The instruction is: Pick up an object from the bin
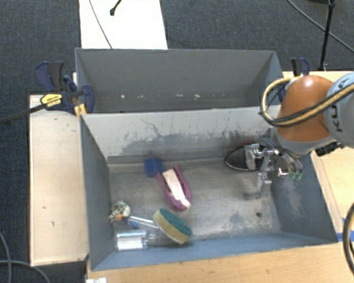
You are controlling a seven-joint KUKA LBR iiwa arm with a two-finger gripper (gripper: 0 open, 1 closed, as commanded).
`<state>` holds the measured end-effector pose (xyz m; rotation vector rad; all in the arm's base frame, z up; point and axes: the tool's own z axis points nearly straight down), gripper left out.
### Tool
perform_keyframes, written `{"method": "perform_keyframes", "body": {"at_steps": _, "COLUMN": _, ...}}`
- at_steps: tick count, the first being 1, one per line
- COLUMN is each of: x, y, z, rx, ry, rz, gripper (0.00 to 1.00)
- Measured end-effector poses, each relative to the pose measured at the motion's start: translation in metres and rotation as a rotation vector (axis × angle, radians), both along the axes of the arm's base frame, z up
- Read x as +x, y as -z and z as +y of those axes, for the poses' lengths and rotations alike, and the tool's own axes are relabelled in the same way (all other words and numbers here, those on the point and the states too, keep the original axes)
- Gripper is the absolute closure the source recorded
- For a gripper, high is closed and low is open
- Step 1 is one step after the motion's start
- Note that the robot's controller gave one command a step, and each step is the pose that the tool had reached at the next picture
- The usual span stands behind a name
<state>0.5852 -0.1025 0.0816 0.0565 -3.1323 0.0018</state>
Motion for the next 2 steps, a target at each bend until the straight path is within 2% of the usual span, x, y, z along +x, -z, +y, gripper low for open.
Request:
{"method": "perform_keyframes", "body": {"at_steps": 1, "x": -0.045, "y": -0.024, "z": -0.016, "rx": 0.001, "ry": -0.298, "rz": -0.010, "gripper": 0.00}}
{"method": "perform_keyframes", "body": {"at_steps": 2, "x": -0.005, "y": -0.015, "z": -0.046, "rx": 0.010, "ry": -0.653, "rz": -0.009, "gripper": 0.00}}
